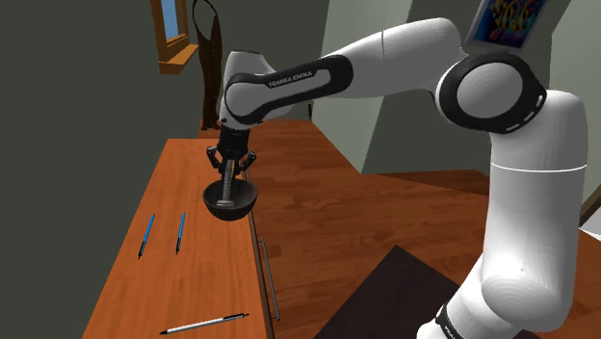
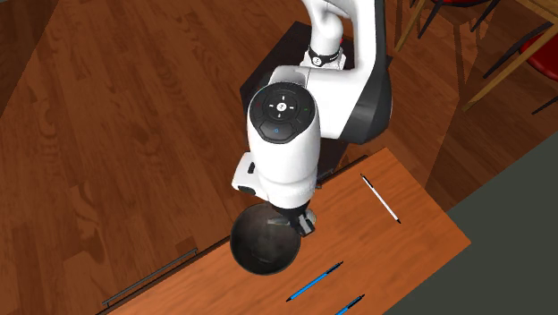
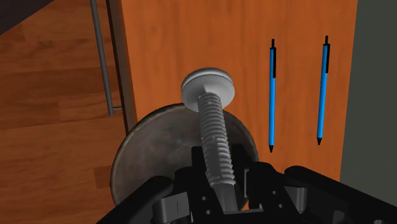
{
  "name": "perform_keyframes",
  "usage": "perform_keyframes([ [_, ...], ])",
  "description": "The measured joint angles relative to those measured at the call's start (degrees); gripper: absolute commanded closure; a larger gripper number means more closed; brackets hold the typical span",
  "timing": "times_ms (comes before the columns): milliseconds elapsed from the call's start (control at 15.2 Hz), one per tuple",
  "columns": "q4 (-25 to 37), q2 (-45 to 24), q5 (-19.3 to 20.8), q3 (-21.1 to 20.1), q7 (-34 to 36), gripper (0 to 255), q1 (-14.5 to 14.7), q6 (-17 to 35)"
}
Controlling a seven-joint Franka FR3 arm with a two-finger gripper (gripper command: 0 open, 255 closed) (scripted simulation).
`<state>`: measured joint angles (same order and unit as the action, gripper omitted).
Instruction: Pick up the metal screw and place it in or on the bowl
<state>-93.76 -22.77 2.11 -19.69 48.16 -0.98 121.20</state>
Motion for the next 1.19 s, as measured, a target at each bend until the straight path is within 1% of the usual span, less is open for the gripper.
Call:
perform_keyframes([
  [198, 7.89, -5.28, 0.93, 1.12, -2.21, 255, -0.71, -2.93],
  [264, 11.57, -7.34, 1.21, 1.52, -3.12, 255, -0.98, -4.64],
  [396, 13.27, -9.03, 1.51, 1.86, -3.62, 255, -1.08, -4.73],
  [1188, 9.24, -12.36, 2.29, 2.46, -3.90, 255, -1.04, 2.47],
])
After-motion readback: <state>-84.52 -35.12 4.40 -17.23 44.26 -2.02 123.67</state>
